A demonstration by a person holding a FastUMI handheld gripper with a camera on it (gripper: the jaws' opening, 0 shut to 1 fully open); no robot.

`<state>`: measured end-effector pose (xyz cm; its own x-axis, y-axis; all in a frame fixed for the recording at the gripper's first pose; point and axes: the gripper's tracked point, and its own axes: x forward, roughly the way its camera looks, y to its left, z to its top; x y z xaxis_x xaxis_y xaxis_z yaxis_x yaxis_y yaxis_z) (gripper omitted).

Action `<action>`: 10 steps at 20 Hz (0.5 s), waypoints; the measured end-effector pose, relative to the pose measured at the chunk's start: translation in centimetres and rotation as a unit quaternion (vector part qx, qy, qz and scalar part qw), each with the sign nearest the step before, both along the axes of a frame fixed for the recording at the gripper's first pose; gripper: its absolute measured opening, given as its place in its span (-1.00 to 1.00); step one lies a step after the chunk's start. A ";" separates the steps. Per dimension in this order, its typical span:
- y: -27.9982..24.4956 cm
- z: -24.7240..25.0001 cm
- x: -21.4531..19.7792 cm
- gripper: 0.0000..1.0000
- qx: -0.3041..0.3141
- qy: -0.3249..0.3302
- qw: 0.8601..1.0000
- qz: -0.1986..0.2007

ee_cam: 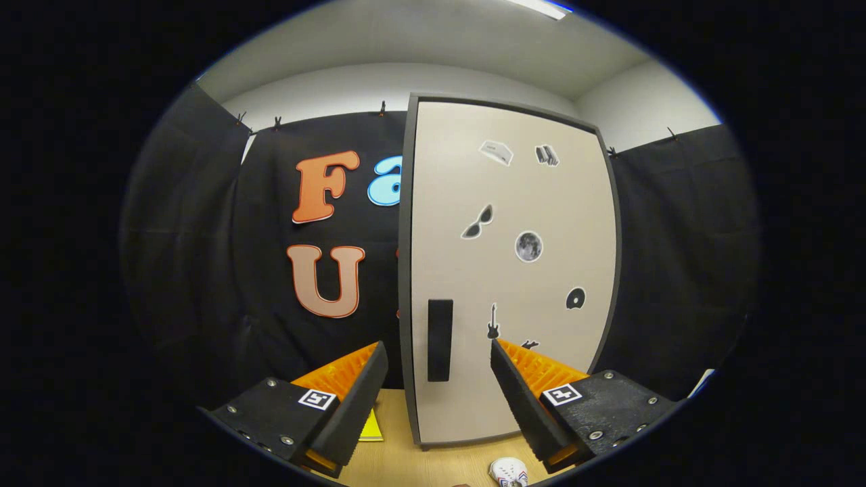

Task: Open the shoe cabinet door, grab the shoes and put them into the shoe cabinet, then close the shoe cabinet door.

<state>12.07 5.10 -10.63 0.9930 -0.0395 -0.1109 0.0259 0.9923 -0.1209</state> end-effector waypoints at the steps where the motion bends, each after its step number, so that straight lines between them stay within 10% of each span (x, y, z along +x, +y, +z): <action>1: 0.2 -0.8 0.9 0.91 0.005 0.008 1.000 0.000; 10: -1.7 -4.5 9.0 0.91 0.005 0.042 0.998 -0.043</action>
